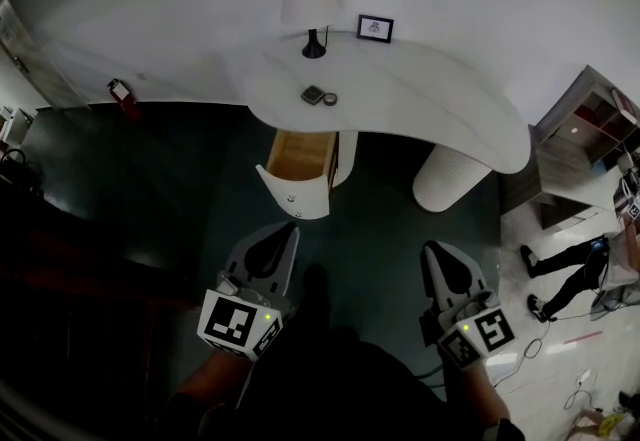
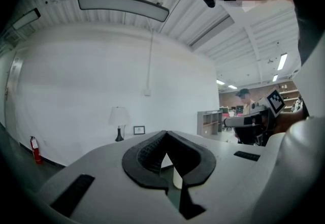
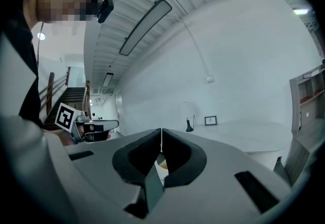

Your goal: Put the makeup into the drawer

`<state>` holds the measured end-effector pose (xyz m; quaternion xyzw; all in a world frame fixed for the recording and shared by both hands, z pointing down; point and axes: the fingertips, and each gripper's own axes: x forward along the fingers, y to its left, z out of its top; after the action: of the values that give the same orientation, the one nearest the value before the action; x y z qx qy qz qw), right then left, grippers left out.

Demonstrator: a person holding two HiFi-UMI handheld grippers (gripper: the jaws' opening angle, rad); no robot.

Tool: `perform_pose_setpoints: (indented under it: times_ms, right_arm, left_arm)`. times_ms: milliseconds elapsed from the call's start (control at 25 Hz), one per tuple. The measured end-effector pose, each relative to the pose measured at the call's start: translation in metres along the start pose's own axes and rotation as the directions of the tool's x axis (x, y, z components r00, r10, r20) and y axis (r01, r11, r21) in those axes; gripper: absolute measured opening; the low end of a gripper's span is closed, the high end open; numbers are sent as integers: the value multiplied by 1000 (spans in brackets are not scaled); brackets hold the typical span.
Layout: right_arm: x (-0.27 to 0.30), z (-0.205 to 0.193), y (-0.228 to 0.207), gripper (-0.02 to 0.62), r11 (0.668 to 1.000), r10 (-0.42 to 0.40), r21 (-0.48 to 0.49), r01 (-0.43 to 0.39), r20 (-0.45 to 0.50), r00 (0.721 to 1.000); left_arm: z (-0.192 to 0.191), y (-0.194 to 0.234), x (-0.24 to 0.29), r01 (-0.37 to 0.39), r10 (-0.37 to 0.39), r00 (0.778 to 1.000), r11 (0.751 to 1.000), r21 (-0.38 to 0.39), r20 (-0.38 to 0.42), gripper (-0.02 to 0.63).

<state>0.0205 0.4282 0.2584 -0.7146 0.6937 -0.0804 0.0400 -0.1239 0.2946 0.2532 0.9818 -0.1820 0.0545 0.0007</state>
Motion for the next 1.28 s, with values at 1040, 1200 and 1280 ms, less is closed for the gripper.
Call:
perform_pose_setpoints:
  times_ms: [1040,1200,1280]
  right_arm:
    - [276,36,-57,17,999,39,-8,-39,-79,996]
    - [296,38,-78,17,997,82,1,-82,-76,994]
    - [307,39,-93,17,994,105,25,-103,-78,991]
  left_arm:
    - [16,206,164,24,-24,1000,1000,-7,1,9]
    - [12,210,186,-13,12,1000,1000,-19,-15,9]
    - [12,211,201,-37,36,999,999,-17,-21,9]
